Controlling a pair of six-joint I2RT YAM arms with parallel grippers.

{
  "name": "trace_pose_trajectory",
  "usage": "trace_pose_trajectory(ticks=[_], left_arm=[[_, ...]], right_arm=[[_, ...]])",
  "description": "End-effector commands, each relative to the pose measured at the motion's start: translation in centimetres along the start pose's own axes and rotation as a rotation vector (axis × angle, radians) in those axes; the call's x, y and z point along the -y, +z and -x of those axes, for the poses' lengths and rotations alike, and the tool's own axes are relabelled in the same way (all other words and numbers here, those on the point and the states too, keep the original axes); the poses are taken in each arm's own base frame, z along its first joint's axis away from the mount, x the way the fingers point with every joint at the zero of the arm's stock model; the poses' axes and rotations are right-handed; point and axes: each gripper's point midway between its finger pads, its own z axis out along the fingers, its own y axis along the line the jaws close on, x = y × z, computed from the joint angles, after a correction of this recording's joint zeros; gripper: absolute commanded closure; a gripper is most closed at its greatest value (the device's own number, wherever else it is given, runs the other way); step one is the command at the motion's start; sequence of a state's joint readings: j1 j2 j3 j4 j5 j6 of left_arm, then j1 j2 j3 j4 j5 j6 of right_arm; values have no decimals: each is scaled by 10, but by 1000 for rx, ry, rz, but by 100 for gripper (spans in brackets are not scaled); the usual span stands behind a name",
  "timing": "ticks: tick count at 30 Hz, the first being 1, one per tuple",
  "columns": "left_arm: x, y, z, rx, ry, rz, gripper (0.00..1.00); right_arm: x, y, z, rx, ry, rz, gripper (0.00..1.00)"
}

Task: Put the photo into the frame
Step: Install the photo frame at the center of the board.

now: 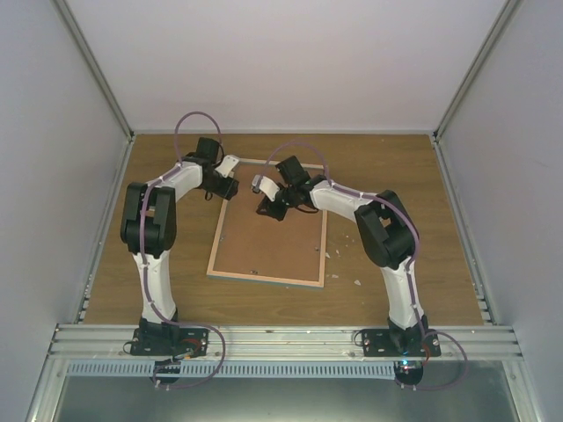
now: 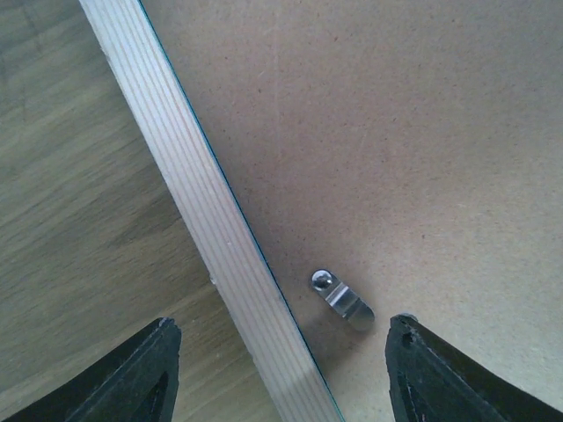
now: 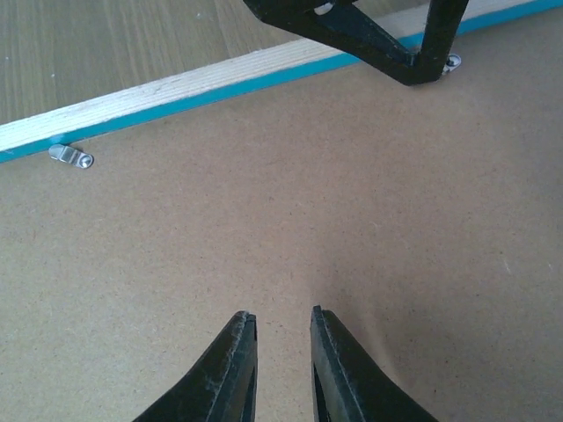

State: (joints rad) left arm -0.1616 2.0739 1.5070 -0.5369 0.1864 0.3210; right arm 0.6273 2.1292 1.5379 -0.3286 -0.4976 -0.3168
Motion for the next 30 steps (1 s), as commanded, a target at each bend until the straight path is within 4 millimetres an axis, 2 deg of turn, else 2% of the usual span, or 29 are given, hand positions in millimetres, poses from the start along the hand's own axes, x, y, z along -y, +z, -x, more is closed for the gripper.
trace_pose_trajectory(ticks=[1, 9, 16, 20, 30], left_arm=[[-8, 9, 15, 47, -8, 2, 35], [-6, 18, 10, 27, 6, -10, 38], [0, 2, 29, 79, 9, -50, 38], [-2, 2, 33, 78, 9, -53, 38], [-7, 19, 15, 13, 34, -30, 39]], right_arm=[[1, 6, 3, 11, -1, 3, 80], [-2, 14, -12, -15, 0, 15, 81], [-5, 14, -16, -21, 1, 23, 81], [-6, 15, -17, -21, 1, 28, 82], [-6, 14, -17, -20, 0, 27, 82]])
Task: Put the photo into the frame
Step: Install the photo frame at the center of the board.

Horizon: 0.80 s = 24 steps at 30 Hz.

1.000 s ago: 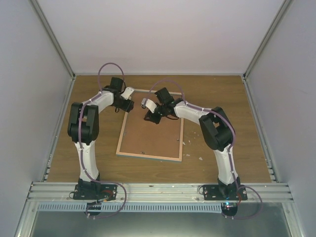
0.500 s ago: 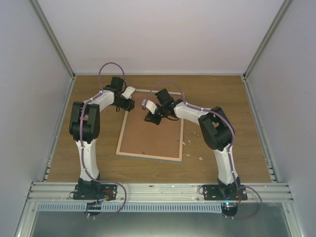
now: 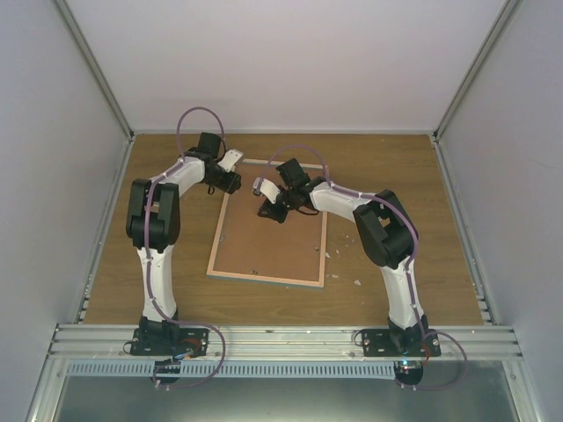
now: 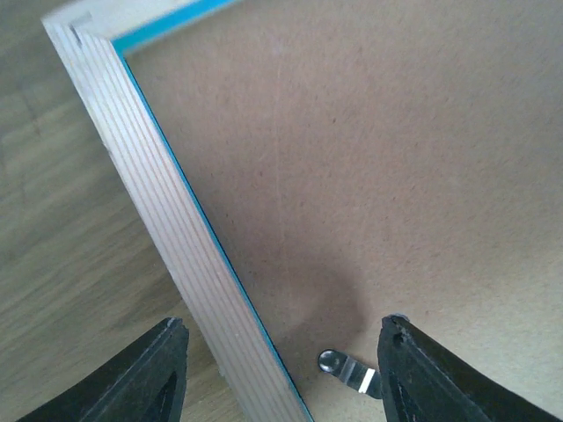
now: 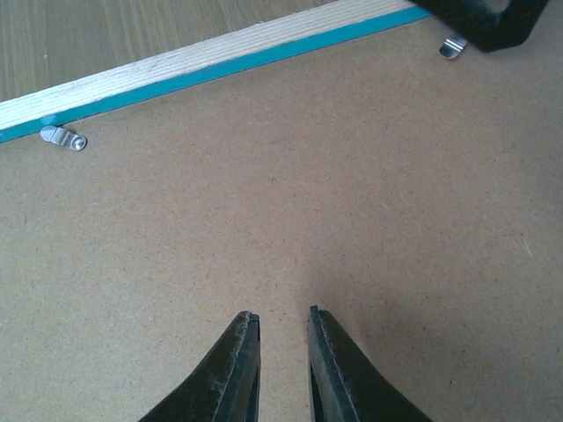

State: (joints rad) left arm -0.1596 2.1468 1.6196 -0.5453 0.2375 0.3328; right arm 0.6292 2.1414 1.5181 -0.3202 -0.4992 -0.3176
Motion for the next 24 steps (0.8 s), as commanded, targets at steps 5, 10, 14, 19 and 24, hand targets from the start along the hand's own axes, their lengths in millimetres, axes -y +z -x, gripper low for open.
trace_pose_trajectory(ticks=[5, 10, 14, 19, 24], left_arm=[[-8, 16, -26, -66, 52, 29, 43], [-16, 17, -38, -85, 80, 67, 50], [-16, 19, -43, -77, 98, 46, 54], [-14, 25, -55, -79, 119, 0, 63], [-16, 32, -71, -91, 137, -13, 71]], right_arm=[[-2, 8, -8, -7, -5, 13, 82], [2, 7, -11, -9, 4, 11, 82], [4, 6, -13, -10, 11, 9, 82], [10, 4, -16, -10, 20, 2, 82], [12, 1, -17, -7, 25, -1, 83]])
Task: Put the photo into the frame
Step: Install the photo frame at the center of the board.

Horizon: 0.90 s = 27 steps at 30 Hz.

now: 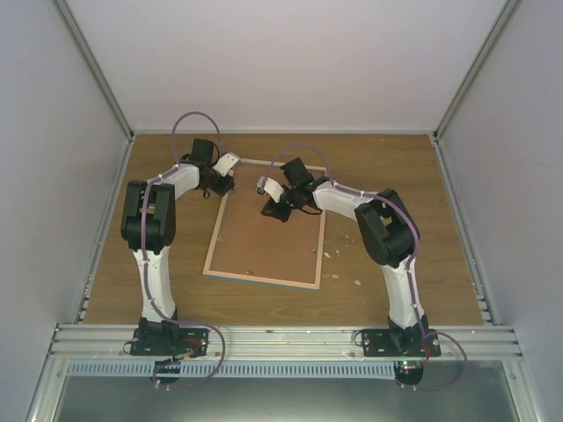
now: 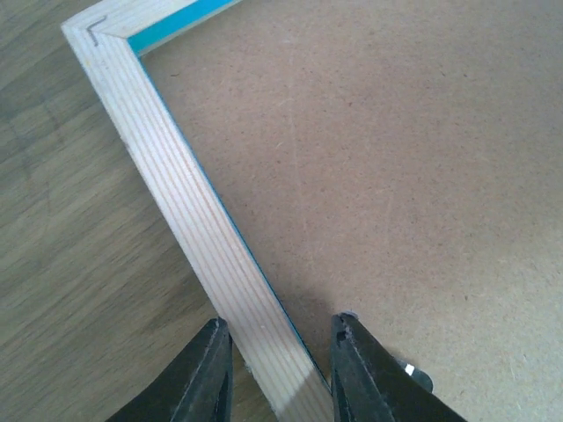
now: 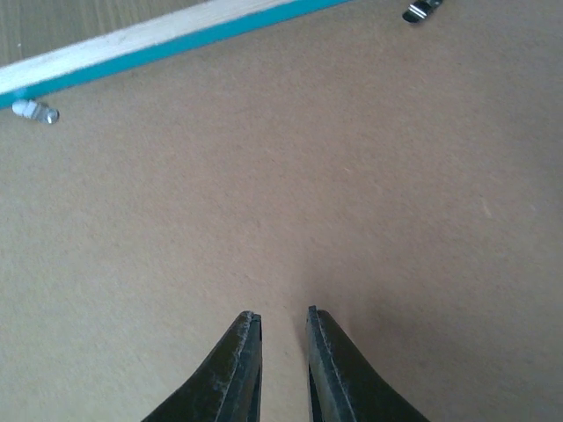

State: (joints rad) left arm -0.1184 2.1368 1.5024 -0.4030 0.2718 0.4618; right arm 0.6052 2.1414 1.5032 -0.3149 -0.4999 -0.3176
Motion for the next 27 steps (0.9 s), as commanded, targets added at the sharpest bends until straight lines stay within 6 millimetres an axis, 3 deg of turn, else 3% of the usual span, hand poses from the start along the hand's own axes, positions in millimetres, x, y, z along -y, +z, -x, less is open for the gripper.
trace_pose_trajectory(ticks=[1, 4, 6, 9, 13, 20, 27], left_arm=[[1, 20, -56, -136, 33, -20, 71], [-3, 15, -53, -116, 12, -31, 65], [-4, 4, -39, -73, -20, -52, 51], [2, -15, -16, -11, -40, -75, 40], [13, -28, -1, 11, -47, -112, 38], [22, -29, 8, 13, -73, -145, 38], [6, -29, 23, 38, -126, -90, 39]], right_arm=[[3, 4, -8, -1, 3, 11, 83], [2, 4, -7, 1, 4, 14, 83], [2, 2, -6, 5, 4, 16, 83], [0, 3, -5, 9, 3, 20, 83], [0, 4, -6, 9, 7, 23, 83], [-4, 5, 0, 9, -16, 14, 83], [-12, 13, -3, -4, -25, 29, 86]])
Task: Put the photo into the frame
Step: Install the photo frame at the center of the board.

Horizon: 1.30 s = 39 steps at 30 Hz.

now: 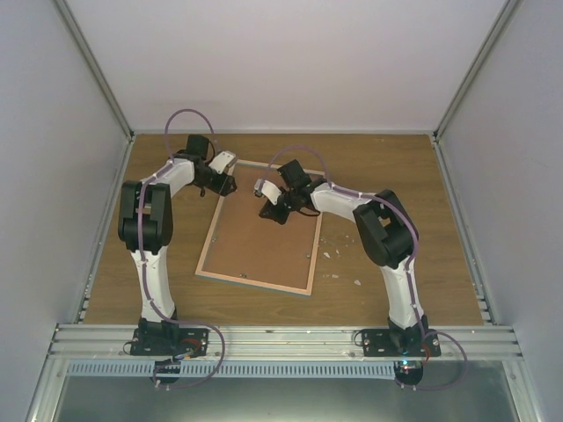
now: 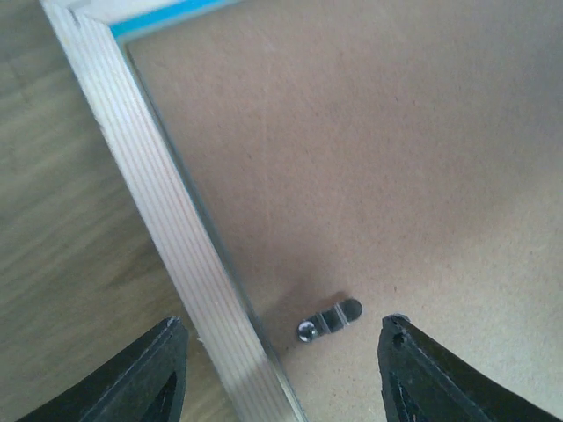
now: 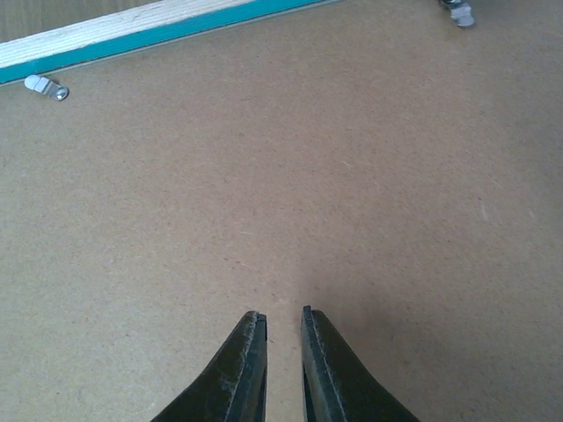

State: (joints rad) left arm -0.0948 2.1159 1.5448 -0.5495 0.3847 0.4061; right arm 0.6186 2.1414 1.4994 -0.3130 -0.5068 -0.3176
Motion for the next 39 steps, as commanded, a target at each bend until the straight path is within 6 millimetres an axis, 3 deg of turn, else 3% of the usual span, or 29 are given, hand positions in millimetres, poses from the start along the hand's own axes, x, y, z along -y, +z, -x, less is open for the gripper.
trace_pose_trajectory(ticks=[1, 9, 18, 29, 39], left_arm=[[-5, -11, 26, 58, -25, 30, 39], [-4, 4, 18, 6, 4, 40, 39], [-10, 20, -7, -75, 26, 78, 39], [-17, 20, -37, -134, 100, 149, 42], [-28, 14, -32, -132, 96, 181, 44]], right_arm=[[-4, 11, -5, -5, -16, 13, 86], [-7, 14, -7, -7, -7, 29, 86], [-6, 16, -10, -15, -4, 32, 86], [-4, 15, -14, -20, 3, 29, 87], [-1, 13, -16, -19, 11, 26, 87]])
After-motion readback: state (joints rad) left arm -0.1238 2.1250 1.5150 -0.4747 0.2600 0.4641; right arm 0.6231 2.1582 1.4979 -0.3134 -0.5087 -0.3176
